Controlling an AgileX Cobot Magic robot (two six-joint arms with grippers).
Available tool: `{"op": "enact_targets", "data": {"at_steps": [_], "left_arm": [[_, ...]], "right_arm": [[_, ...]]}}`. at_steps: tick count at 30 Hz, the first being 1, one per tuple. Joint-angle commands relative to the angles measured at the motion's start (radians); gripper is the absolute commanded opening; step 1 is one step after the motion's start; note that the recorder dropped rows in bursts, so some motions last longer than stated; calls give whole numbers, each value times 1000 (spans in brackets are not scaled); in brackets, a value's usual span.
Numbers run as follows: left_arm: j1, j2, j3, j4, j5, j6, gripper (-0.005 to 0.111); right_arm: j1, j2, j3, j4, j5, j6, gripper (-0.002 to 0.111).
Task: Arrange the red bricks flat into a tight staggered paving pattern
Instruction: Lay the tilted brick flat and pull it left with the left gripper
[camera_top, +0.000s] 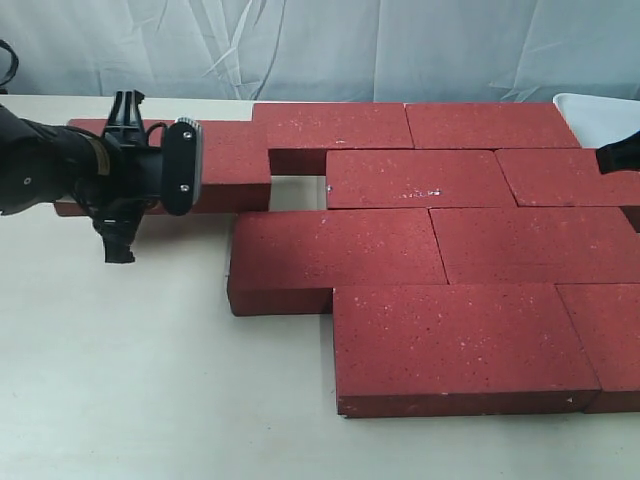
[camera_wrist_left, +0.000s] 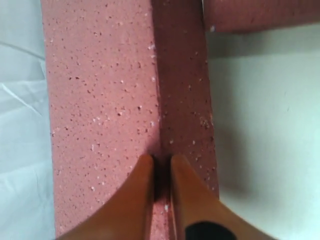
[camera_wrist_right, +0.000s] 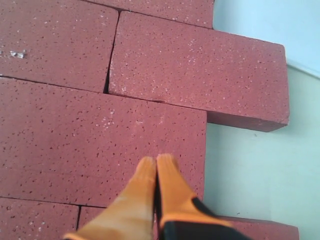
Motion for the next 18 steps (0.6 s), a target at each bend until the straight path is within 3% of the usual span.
{"op": "enact_targets", "data": {"at_steps": [1,12,18], "left_arm": [[83,-9,6,3,18,5,0],[95,-9,49,-1,36,55,0],[95,-5,96,15,-58,82,0]], "right_arm": [[-6,-6,1,0,-5,0,-1],[-6,-6,1,0,-9,0,-1],[-6,-6,1,0,-9,0,-1]]}}
